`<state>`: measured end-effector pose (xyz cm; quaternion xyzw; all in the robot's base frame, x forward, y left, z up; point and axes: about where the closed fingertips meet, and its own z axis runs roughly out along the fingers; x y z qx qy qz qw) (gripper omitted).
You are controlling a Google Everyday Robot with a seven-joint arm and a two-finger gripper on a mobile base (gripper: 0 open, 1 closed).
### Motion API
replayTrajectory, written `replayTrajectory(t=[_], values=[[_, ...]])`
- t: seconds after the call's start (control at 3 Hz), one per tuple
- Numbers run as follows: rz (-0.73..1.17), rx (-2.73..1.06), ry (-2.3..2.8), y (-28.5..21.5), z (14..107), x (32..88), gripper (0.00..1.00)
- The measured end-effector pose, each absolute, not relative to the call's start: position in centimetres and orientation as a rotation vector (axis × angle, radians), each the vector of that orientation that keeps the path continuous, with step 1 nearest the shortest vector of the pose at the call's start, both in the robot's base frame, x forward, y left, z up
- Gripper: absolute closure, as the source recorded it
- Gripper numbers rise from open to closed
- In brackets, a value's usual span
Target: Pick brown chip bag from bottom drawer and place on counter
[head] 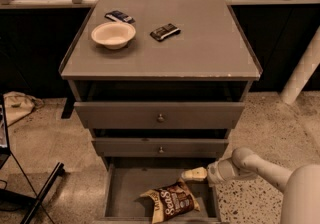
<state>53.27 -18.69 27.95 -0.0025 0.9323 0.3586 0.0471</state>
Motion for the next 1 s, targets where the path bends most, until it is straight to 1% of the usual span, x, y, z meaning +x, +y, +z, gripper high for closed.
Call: replayTrajectory(t=[0.67,1.0], values=[[1.071,0.010,2.802,-18.2,27.0,52.6,0.00],[1.073,0.068,2.712,-17.2,24.4,51.8,0.00]])
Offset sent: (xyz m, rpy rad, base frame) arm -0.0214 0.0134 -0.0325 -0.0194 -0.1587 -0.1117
